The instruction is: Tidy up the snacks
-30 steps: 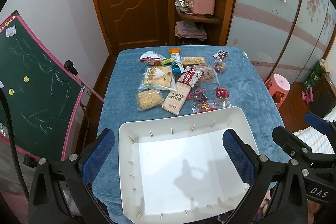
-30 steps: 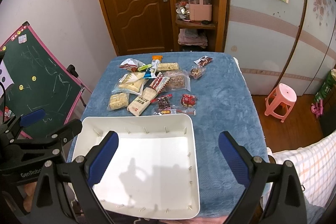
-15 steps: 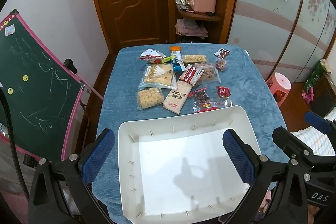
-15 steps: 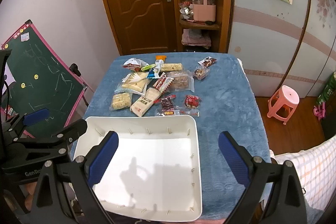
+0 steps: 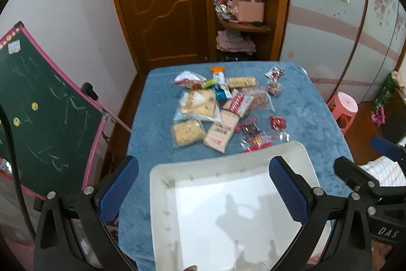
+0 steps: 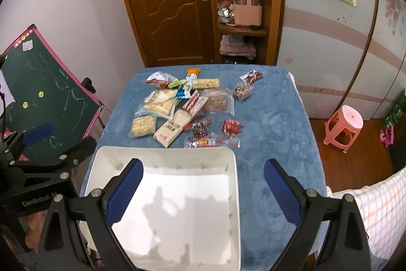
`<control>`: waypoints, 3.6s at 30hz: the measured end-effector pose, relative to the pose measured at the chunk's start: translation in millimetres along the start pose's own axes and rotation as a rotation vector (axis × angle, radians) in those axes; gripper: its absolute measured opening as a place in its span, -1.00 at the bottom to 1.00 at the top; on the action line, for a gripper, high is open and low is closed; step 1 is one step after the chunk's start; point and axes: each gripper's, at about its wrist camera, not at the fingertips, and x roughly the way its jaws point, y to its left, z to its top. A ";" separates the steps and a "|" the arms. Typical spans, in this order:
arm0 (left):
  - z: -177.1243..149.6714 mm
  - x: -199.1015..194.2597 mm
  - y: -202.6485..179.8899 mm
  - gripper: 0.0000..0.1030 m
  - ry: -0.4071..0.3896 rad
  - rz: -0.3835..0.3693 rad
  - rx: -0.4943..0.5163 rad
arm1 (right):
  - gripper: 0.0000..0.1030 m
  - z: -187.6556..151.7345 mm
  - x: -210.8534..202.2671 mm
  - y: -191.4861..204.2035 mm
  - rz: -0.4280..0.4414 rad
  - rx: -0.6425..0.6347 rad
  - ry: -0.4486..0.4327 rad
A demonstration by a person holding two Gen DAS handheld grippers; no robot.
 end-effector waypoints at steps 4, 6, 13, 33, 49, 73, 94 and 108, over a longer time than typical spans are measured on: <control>16.8 6.9 15.0 0.94 -0.007 -0.021 -0.023 | 0.88 16.2 3.6 -6.4 0.005 0.003 -0.017; 29.3 14.9 24.2 0.94 0.009 -0.030 -0.032 | 0.88 24.9 6.8 -11.3 0.013 0.016 -0.014; 65.2 48.2 63.5 0.94 0.051 -0.055 -0.124 | 0.88 63.6 25.3 -23.3 -0.050 0.004 -0.033; 55.3 267.3 85.9 0.88 0.387 -0.074 -0.250 | 0.57 71.6 251.3 -74.9 -0.047 0.134 0.385; 29.9 354.9 54.0 0.75 0.596 -0.022 -0.286 | 0.16 46.5 326.0 -66.5 -0.035 0.180 0.630; 26.0 336.2 41.6 0.33 0.497 -0.108 -0.268 | 0.02 63.4 260.8 -86.0 -0.053 0.280 0.420; 40.1 24.0 34.8 0.34 -0.040 -0.191 -0.064 | 0.05 76.7 30.2 11.5 0.270 0.088 0.036; -73.2 60.9 17.7 0.36 0.134 -0.048 -0.042 | 0.07 -18.7 47.4 31.1 0.039 -0.086 0.083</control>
